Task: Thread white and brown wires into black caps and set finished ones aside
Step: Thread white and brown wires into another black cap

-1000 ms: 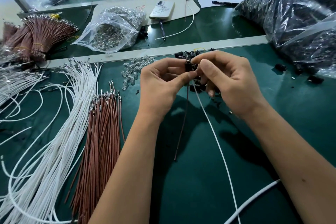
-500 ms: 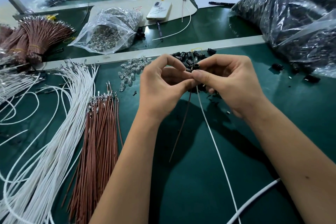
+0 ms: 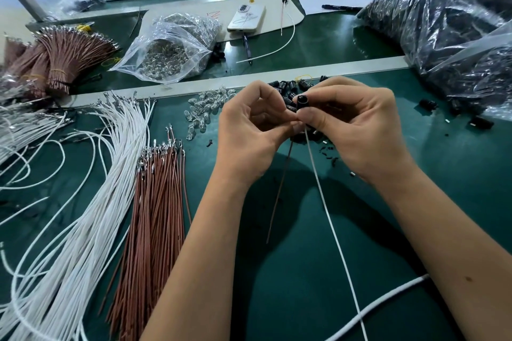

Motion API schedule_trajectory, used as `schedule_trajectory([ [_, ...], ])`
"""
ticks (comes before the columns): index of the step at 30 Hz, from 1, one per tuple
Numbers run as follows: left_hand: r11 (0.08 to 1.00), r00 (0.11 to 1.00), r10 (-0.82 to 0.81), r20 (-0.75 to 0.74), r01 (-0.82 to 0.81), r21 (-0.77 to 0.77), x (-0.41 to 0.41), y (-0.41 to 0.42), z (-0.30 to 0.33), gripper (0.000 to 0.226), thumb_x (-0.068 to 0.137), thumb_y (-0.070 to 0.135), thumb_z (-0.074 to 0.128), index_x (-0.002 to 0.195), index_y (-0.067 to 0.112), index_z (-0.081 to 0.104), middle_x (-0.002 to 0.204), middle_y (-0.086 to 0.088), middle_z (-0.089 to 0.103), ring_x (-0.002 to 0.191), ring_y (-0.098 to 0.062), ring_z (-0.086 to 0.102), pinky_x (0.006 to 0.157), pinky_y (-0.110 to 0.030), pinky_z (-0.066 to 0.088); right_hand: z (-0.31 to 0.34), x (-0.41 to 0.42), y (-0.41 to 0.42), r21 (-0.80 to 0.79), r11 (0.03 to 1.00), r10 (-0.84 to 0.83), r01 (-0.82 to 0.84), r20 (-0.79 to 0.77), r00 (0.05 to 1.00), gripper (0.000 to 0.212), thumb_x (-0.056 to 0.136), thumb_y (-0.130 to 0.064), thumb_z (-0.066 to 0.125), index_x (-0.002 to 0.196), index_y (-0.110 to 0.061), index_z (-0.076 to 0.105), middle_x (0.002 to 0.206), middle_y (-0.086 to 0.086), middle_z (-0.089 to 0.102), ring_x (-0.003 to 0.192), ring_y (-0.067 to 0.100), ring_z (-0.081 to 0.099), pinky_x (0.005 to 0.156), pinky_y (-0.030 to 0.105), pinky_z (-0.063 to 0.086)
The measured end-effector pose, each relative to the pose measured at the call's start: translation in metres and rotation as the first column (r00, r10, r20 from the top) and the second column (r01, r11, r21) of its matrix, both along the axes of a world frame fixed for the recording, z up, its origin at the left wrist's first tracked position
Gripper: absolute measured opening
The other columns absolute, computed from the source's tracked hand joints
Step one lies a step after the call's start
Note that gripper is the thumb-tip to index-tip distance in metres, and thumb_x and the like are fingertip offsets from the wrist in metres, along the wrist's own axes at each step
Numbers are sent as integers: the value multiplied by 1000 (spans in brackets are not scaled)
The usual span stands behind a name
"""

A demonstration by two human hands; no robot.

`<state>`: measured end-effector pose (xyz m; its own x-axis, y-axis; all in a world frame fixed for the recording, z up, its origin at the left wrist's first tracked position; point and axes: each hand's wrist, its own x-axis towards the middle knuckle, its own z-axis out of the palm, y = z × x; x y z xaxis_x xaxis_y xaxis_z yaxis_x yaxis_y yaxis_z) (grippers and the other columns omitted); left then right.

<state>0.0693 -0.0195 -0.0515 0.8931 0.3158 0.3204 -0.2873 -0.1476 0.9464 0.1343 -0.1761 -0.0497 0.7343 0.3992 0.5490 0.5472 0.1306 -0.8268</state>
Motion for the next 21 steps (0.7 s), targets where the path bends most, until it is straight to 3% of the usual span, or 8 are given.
schedule_trajectory([
  [3, 1000, 999, 17, 38, -18, 10, -1, 2, 2, 34, 72, -8, 85, 86, 6, 58, 72, 0, 69, 68, -10, 67, 71, -30, 57, 1, -2, 1, 12, 1000, 13, -13, 56, 998, 29, 82, -1, 83, 108, -9, 73, 94, 5, 70, 86, 5, 68, 79, 19, 54],
  [9, 993, 995, 36, 92, -46, 104, -2, 3, 4, 21, 74, -13, 80, 84, -2, 65, 79, -17, 70, 72, -20, 68, 71, -35, 57, 2, -3, 1, -29, 1000, 8, -4, 135, 991, 25, 82, -2, 85, 105, -3, 76, 97, 11, 71, 88, 14, 70, 81, 24, 55],
  [16, 989, 996, 30, 85, -41, 141, -1, 3, 2, 21, 74, -14, 79, 85, -3, 65, 78, -14, 70, 72, -16, 67, 68, -27, 53, 4, -5, 0, -65, 996, -39, 55, 229, 973, 21, 81, -6, 88, 99, -1, 78, 93, 9, 73, 83, 16, 70, 76, 26, 55],
  [21, 987, 993, 12, 119, -31, 160, 1, 2, 3, 26, 75, -16, 76, 85, 5, 64, 76, -9, 68, 71, -16, 66, 68, -30, 53, 5, -6, 0, -36, 997, -65, 75, 226, 972, 23, 82, -6, 87, 102, -2, 78, 95, 9, 74, 86, 15, 71, 79, 25, 54],
])
